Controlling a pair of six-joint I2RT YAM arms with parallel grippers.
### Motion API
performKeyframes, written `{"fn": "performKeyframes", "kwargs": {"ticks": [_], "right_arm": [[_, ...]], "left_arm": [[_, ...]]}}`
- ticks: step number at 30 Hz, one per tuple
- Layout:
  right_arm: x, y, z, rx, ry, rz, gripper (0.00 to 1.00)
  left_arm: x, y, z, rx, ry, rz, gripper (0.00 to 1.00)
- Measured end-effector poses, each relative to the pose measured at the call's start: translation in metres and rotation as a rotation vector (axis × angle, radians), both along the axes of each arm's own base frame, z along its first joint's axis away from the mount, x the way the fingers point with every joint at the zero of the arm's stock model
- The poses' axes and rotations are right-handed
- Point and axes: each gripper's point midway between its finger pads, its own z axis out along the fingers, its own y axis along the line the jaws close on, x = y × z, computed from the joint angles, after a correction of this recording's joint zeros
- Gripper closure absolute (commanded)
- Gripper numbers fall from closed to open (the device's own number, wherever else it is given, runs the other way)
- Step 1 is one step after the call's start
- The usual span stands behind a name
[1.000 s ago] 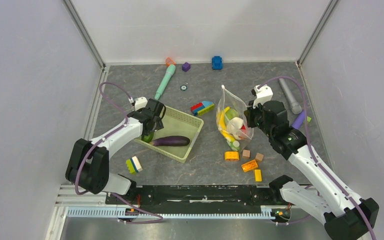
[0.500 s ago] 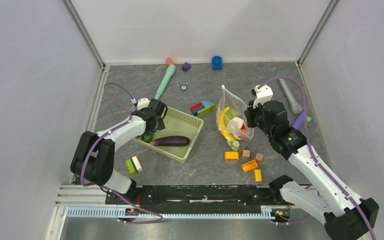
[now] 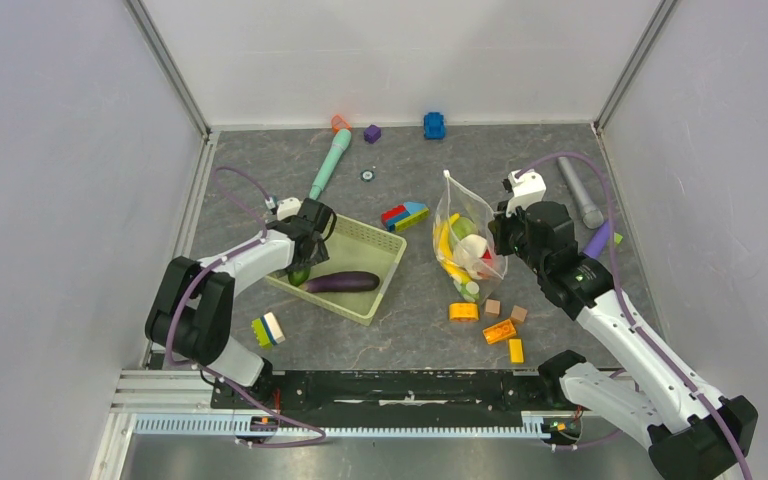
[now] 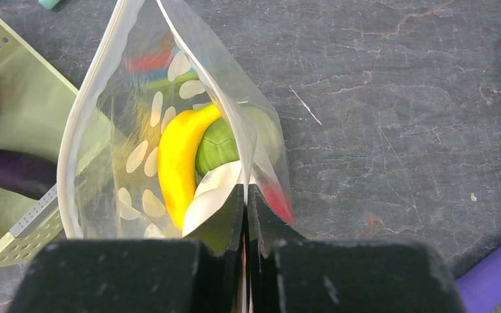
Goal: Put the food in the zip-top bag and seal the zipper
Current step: Pick up the fake fruit from the bin.
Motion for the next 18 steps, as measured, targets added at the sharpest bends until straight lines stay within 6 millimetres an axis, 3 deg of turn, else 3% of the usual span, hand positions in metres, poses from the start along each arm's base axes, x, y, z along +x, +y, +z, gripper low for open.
{"fn": "performKeyframes", "kwargs": {"ticks": [10,14,18], "right_arm": [[0.0,-0.001,-0.002,-0.005,0.003,-0.006,0.94],[0.0,-0.001,-0.002,-0.005,0.003,-0.007,0.94],[0.0,-0.001,-0.002,-0.005,0.003,-0.007,0.94]], "left_arm": [[0.0,-0.002,0.0,-0.011,0.001,-0.003,0.59],[0.0,-0.007,0.005,-0.043,-0.01,-0.013,0.65],[0.003,-0.016,0.025,-0.109,-0.063,-0.033,0.69]]}}
